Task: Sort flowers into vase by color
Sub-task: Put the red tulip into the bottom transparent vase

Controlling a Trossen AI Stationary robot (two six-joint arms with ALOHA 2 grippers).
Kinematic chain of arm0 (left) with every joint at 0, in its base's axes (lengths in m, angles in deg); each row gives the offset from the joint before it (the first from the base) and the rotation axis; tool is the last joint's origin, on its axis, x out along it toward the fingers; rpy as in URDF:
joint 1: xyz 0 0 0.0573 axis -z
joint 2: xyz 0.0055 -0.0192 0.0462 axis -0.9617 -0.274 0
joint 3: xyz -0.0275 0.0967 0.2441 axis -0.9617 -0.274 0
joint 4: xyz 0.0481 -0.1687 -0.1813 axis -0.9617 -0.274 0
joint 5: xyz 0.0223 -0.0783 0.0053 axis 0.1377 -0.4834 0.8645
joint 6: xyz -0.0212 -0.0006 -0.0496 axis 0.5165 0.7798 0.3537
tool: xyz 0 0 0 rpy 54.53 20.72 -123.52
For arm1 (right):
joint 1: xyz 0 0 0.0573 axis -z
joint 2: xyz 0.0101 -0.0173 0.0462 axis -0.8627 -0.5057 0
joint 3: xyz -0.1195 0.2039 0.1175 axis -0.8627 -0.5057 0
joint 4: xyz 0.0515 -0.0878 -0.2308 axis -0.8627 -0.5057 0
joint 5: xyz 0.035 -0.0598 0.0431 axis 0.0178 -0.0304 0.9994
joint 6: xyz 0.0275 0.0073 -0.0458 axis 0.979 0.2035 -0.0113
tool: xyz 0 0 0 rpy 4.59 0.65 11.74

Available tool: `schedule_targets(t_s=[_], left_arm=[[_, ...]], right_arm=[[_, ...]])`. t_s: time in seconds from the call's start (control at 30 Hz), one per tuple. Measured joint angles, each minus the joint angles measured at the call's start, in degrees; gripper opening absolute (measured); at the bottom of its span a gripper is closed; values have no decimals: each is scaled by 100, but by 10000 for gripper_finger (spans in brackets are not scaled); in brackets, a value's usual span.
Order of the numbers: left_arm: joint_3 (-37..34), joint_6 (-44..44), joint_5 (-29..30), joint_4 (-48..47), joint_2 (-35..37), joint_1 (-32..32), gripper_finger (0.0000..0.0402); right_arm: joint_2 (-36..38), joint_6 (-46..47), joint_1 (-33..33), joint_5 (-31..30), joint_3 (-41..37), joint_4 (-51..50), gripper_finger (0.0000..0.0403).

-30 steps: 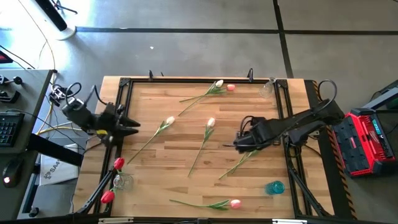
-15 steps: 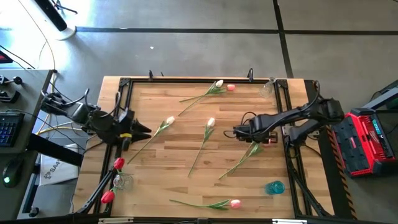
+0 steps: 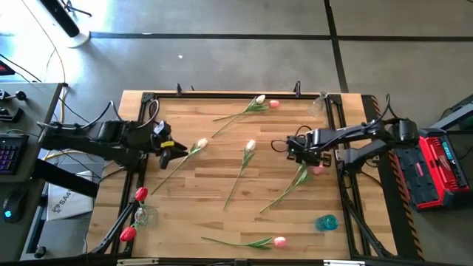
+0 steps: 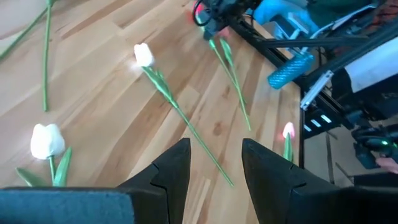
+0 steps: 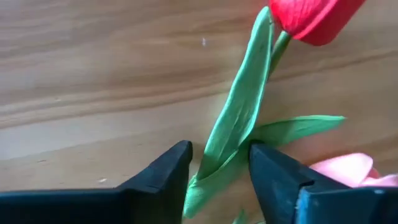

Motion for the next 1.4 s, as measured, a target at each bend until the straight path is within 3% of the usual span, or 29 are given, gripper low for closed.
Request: schedule_targets(t_s=[0.23,0.3,0.47,0.6,0.8,0.93,1.2,1.4], left_arm=[[0,-209,-401,0,-242,-590,133],[0,-237,-500,4,-251,-701,133],[0,-234,-763,139,-250,-867,133],[0,-335,-1070,471,-290,-894,133],[2,-392,-1288,814,-429,-894,133],[2,-394,-1287,1138,-503,-894,133],[2,-737,-1224,2581,-684,-887,149],[9,-908,-869,2588,-796,-887,204]], right_arm=[[-18,-717,267,-178,98,90,20],[-18,-883,251,-349,182,51,8],[32,-1346,171,-979,708,323,13],[141,-2216,58,-1337,1278,1185,3],[144,-3829,-34,-1520,2016,3941,2],[-45,-5044,-122,-1261,2367,5741,1],[-1056,-6499,-495,-587,3717,5839,0],[-1662,-7043,-803,-476,4795,5739,0]])
